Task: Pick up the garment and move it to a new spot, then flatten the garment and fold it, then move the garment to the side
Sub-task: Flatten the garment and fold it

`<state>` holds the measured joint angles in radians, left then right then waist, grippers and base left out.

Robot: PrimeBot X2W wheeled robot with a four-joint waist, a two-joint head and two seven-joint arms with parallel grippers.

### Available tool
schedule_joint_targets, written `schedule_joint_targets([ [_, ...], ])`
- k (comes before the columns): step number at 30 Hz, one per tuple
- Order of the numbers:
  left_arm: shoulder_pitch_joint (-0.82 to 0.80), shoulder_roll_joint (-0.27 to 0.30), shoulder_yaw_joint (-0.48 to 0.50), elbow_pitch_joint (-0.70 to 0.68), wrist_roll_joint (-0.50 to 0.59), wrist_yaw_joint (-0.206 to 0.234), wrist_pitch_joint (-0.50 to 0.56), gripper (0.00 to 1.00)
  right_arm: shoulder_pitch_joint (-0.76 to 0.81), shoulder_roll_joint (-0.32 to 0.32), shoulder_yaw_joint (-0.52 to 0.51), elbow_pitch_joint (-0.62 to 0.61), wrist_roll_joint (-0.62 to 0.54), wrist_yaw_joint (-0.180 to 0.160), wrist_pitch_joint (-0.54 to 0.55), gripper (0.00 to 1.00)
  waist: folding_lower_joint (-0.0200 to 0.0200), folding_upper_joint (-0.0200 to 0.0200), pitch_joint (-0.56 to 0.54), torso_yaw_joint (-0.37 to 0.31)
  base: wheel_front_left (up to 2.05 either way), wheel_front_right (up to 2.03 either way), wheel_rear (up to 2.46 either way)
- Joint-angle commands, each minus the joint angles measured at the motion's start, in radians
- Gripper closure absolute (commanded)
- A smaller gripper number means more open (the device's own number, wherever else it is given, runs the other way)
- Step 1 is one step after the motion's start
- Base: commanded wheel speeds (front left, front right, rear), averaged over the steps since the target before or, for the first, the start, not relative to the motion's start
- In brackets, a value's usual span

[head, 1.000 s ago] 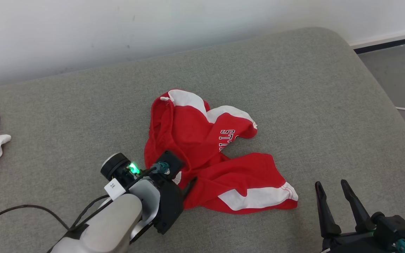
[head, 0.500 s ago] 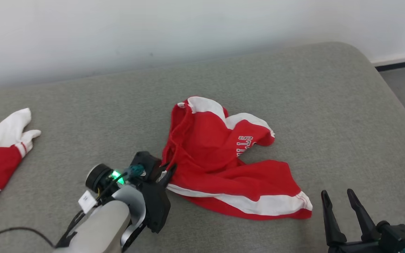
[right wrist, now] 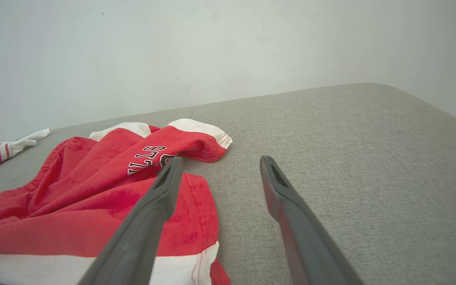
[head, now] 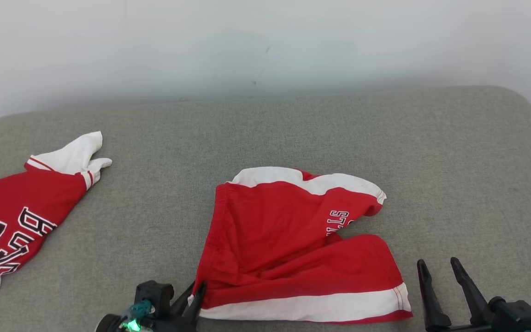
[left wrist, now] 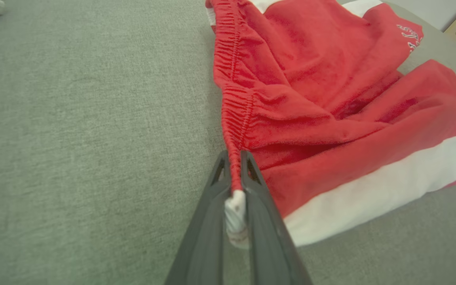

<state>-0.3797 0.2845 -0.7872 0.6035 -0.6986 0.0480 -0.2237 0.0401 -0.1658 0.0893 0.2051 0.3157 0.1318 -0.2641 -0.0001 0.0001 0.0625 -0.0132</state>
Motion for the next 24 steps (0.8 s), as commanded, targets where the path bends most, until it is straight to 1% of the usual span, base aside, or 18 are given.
schedule_joint_targets([
  [1,0.015,-0.001,0.008,-0.007,-0.009,0.009,-0.012,0.76,-0.002,-0.006,0.003,0.003,0.006,-0.002,0.000,0.00,0.0001,-0.0001,-0.008,0.001,0.00,0.00,0.00],
  [2,0.026,0.000,0.012,-0.012,-0.003,0.017,-0.020,0.09,-0.002,-0.007,0.005,0.005,0.008,-0.002,0.000,0.00,0.0001,-0.0001,-0.012,0.000,0.00,0.00,0.00],
  [3,0.037,0.000,0.018,-0.018,0.004,0.023,-0.028,0.00,-0.001,-0.007,0.007,0.008,0.009,-0.002,0.000,0.00,0.0001,-0.0001,-0.017,-0.001,0.00,0.00,0.00],
  [7,0.061,0.008,0.061,-0.060,0.037,0.046,-0.041,0.00,0.000,-0.013,0.012,0.011,0.007,-0.002,0.000,0.00,0.0001,-0.0001,-0.042,-0.004,0.00,0.00,0.00],
  [12,0.121,0.024,0.207,-0.214,0.132,0.083,-0.041,0.00,0.000,-0.016,0.026,0.007,0.000,-0.002,0.000,0.00,0.0001,-0.0001,-0.065,-0.004,0.00,0.00,0.00],
  [16,0.195,0.018,0.338,-0.333,0.216,0.099,-0.041,0.00,0.000,-0.022,0.037,0.003,-0.001,-0.002,0.000,0.00,0.0001,-0.0001,-0.076,-0.006,0.00,0.00,0.00],
  [19,0.262,0.007,0.438,-0.407,0.277,0.097,-0.041,0.00,0.003,-0.024,0.044,-0.002,-0.002,-0.002,0.000,0.00,0.0001,-0.0001,-0.083,-0.010,0.00,0.00,0.00],
  [24,0.378,-0.033,0.565,-0.496,0.364,0.074,-0.041,0.00,0.018,-0.028,0.047,-0.011,-0.002,-0.002,0.000,0.00,0.0001,-0.0001,-0.092,-0.016,0.00,0.00,0.00],
])
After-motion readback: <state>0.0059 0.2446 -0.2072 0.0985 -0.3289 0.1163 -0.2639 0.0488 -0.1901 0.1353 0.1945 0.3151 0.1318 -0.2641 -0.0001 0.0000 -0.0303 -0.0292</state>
